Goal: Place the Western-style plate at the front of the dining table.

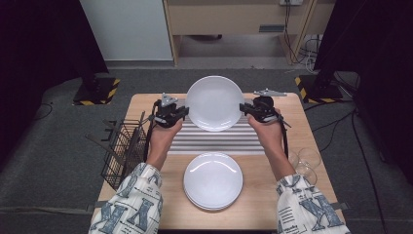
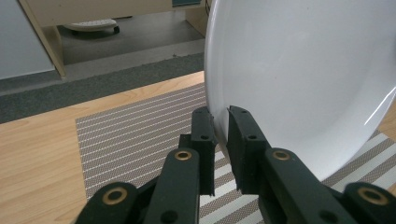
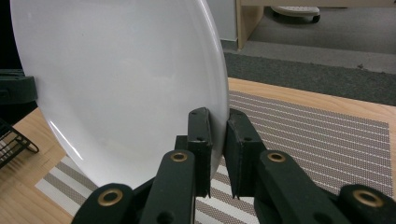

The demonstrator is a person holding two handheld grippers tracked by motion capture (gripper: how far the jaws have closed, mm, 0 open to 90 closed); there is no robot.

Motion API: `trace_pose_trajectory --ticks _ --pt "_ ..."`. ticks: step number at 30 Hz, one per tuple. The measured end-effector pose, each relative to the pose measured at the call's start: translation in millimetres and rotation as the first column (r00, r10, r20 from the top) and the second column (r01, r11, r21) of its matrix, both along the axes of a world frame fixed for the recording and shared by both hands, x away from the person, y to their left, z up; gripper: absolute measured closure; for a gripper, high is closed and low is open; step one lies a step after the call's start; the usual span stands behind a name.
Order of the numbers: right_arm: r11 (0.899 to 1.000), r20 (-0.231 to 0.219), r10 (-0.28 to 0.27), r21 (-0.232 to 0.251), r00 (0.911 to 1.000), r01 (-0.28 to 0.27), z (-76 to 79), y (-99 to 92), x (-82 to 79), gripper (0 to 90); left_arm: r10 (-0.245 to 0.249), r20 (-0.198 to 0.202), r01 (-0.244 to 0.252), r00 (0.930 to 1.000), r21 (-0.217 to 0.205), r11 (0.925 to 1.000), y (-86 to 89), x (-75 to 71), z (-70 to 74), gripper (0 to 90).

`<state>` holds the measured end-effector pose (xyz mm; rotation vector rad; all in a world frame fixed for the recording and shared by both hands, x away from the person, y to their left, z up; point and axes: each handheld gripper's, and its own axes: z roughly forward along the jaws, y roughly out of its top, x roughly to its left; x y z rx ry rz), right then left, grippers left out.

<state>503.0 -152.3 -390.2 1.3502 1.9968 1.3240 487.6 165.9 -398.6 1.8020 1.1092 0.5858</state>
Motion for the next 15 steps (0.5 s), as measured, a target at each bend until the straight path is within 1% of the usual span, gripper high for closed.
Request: trace_pose_trajectory --ticks 2,7,11,15 --pt "1.000 -0.004 -0.003 0.001 1.0000 0.003 -0.4 -2.1 0.9 81.1 -0.004 0.002 0.004 1.0000 0.008 1.0000 -2.3 1.2 1.0 80.2" --pt "1.000 -0.011 -0.011 0.008 0.9999 0.011 1.6 -6.4 3.4 81.0 -0.011 0.004 0.011 0.9999 0.004 0.9999 -5.3 5.7 5.7 80.4" --pt "1.000 -0.007 -0.011 0.003 0.9999 0.011 5.8 -7.4 6.9 80.9 -0.013 0.003 0.013 0.9999 0.005 0.9999 -5.8 8.9 9.0 80.3" --pt "1.000 -0.015 -0.011 0.011 0.9998 0.011 6.1 -7.1 10.8 80.9 -0.009 0.001 0.009 1.0000 0.006 0.9999 -5.3 11.7 10.5 80.3"
